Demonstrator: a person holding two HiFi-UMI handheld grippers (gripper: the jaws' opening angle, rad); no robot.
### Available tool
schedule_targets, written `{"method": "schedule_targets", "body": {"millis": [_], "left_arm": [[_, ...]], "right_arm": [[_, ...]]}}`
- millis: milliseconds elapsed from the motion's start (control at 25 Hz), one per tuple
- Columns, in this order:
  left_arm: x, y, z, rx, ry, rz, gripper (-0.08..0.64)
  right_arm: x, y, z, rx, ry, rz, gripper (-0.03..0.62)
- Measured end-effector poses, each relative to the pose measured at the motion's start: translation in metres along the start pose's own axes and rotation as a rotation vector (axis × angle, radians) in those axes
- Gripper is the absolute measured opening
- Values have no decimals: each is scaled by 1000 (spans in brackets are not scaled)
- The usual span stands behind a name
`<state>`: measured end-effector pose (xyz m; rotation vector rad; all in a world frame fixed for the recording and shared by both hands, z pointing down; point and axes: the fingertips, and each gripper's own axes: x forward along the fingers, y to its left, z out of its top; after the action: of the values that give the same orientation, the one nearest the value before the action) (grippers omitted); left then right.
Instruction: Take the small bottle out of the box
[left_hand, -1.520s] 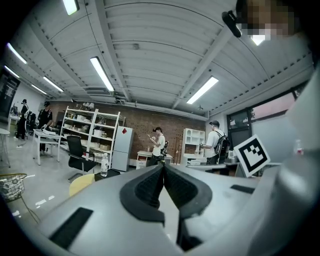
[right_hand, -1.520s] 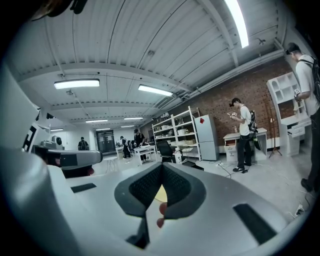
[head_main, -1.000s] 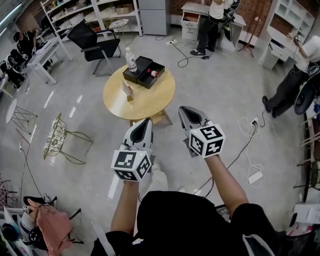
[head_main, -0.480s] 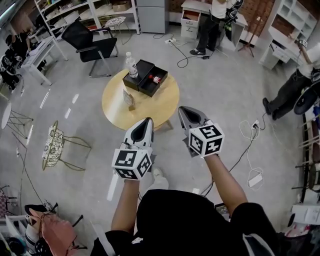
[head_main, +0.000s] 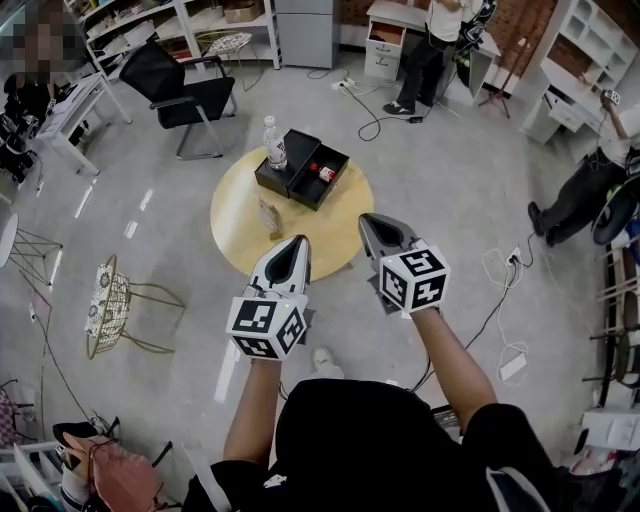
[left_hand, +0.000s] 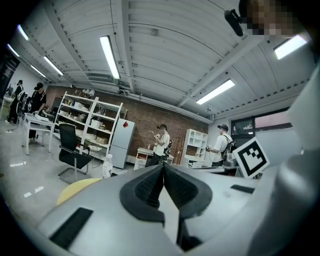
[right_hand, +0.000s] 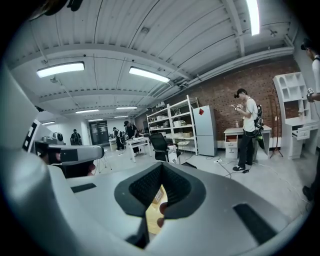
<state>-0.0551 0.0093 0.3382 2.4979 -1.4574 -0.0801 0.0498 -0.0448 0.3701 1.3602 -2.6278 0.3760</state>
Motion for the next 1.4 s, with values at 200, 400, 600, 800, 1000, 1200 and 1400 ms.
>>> {"method": "schedule_targets", "body": {"millis": [200,400,600,800,1000,1200,1400], "left_arm": [[7,32,4,-17,4,-12,11],[10,63,4,-37,11,-6,11],[16,83,4,-51,17,-10,11],[27,91,-4,-71,32,-15,11],[42,99,-9,-78,46,-20,11],[66,110,-15,-84,64,-7,11],[102,124,-19,-88,90,10,11]], "right_arm": [[35,4,1,-11,24,-11,2],[59,6,-3,2,41,-24,2],[74,4,-5,13,59,-42,2],[84,-3,-10,2,78,-49,2],[100,-15,-9,11,81,-50,2],[124,-31,-13,18,98,-31,2],[154,-57,-14,29,124,-13,2]]}}
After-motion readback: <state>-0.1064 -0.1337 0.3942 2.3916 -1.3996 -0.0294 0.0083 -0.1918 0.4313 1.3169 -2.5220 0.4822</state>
